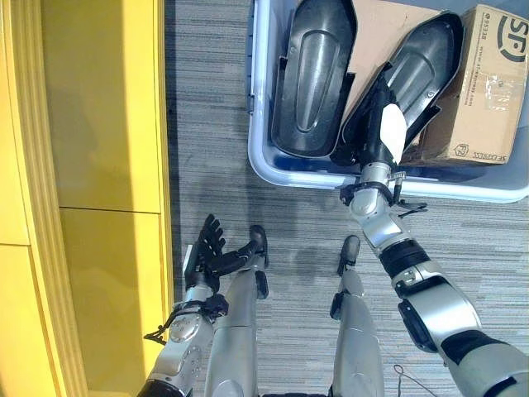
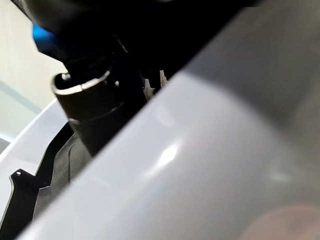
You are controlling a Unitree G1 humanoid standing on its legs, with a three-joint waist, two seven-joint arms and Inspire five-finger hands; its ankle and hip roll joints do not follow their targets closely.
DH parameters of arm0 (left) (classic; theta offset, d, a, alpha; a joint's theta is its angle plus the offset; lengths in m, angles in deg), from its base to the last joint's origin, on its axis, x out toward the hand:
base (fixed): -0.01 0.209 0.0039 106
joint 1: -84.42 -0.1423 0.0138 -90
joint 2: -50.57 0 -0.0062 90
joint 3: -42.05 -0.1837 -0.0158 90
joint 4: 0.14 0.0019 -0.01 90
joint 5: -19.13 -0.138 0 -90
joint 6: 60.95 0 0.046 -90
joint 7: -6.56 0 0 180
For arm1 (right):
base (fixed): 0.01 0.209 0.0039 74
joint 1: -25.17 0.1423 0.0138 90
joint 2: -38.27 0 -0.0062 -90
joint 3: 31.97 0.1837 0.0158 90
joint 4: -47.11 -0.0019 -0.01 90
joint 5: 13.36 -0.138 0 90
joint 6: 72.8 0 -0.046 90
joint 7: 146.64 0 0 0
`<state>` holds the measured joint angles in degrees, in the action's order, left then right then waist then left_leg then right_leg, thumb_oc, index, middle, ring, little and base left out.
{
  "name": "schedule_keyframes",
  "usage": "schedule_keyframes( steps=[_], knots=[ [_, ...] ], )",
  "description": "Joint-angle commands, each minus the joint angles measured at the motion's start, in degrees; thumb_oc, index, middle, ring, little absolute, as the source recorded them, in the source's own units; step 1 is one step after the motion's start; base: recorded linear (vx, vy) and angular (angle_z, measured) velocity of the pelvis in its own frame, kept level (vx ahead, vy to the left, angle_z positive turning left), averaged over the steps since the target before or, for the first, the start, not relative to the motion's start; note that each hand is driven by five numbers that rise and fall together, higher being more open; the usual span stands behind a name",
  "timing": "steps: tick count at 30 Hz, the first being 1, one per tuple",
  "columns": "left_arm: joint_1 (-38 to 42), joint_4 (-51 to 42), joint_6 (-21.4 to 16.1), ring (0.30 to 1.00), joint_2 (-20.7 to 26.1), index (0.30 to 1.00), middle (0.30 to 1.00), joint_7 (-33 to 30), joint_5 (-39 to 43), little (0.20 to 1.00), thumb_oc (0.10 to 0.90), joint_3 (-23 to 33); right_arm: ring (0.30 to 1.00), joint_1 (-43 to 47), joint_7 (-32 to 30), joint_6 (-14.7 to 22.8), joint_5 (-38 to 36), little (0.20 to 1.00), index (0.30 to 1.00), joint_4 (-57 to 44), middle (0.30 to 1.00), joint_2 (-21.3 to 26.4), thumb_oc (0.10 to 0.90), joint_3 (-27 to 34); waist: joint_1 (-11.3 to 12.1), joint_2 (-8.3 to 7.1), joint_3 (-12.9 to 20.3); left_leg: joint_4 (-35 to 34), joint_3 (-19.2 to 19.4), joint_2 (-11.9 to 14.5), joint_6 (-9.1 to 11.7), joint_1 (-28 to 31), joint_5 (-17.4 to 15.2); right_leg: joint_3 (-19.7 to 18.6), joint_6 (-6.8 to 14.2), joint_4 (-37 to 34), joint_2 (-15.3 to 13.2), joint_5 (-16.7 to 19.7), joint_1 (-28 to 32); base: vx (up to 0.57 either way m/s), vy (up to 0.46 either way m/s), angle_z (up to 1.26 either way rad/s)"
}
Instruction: Move parts from the plastic box to the shelf.
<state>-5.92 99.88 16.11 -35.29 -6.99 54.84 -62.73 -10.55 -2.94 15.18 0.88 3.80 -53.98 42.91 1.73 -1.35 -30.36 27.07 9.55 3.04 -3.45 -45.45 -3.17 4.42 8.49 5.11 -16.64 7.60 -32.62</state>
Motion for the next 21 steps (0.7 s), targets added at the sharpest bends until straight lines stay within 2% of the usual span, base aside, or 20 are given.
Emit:
schedule_keyframes(
  steps=[1,8,14,15,17,18,21],
  knots=[
    [-1.73,-7.22,-3.43,1.000,1.93,1.000,1.000,-0.98,0.32,1.000,0.900,-0.54,1.000,-3.18,1.42,0.03,-7.18,1.000,1.000,4.94,1.000,1.18,0.900,-1.57,0.72,3.82,0.57,7.33,-5.02,-0.38,2.08,-1.00,-10.14,-3.54,0.16,8.09,4.25,-6.06,-1.74,0.05,-0.019,-0.12],
    [-1.49,-7.71,-3.51,1.000,2.98,1.000,1.000,-1.62,1.87,1.000,0.900,-1.12,1.000,-1.12,2.41,0.82,-11.57,1.000,1.000,10.76,1.000,1.65,0.900,-2.92,1.41,5.04,0.57,18.27,-6.54,1.09,1.46,-7.60,-13.91,-3.76,-2.41,25.81,6.15,-13.41,-12.56,-0.02,0.005,-0.06],
    [-1.78,-7.70,-3.29,1.000,3.27,1.000,1.000,-1.25,2.84,1.000,0.900,-1.74,1.000,0.21,3.04,1.29,-13.78,1.000,1.000,14.76,1.000,1.92,0.900,-3.45,1.74,5.72,0.57,20.83,-7.43,1.09,1.39,-9.92,-14.19,-3.16,-3.05,29.82,6.40,-15.02,-15.18,-0.02,-0.032,0.06],
    [-1.93,-7.66,-3.11,1.000,3.49,1.000,1.000,-1.18,3.17,1.000,0.900,-2.11,0.605,0.81,3.59,1.45,-15.21,0.605,0.605,16.96,0.605,1.96,0.618,-3.60,1.99,5.89,0.57,21.19,-7.70,1.14,1.42,-10.49,-14.15,-2.97,-3.25,30.84,6.51,-15.50,-15.97,-0.02,-0.034,0.15],
    [-1.96,-7.58,-3.07,1.000,3.54,1.000,1.000,-1.16,3.30,1.000,0.900,-2.21,0.443,1.12,4.00,1.53,-15.75,0.443,0.443,18.05,0.443,1.93,0.502,-3.82,2.07,5.94,0.57,21.14,-7.77,1.16,1.46,-10.67,-14.11,-2.83,-3.34,30.79,6.50,-15.66,-16.12,-0.02,-0.027,0.07],
    [-2.12,-7.48,-2.83,1.000,3.63,1.000,1.000,-0.99,3.58,1.000,0.900,-2.56,0.300,1.20,4.94,1.81,-17.53,0.300,0.300,20.07,0.300,1.69,0.400,-3.70,2.24,6.08,0.57,20.85,-7.85,1.11,1.50,-10.83,-13.83,-2.83,-3.32,30.76,6.51,-15.64,-16.30,0.00,0.000,0.00],
    [-2.01,-6.88,-2.71,1.000,3.65,1.000,1.000,-0.77,3.60,1.000,0.900,-3.02,0.300,1.60,5.49,2.14,-19.19,0.300,0.300,22.24,0.300,1.76,0.400,-3.73,2.46,6.22,0.57,20.42,-7.90,0.95,1.51,-11.01,-13.50,-2.69,-3.40,30.54,6.41,-15.46,-16.47,-0.01,-0.006,-0.01]
  ],
)
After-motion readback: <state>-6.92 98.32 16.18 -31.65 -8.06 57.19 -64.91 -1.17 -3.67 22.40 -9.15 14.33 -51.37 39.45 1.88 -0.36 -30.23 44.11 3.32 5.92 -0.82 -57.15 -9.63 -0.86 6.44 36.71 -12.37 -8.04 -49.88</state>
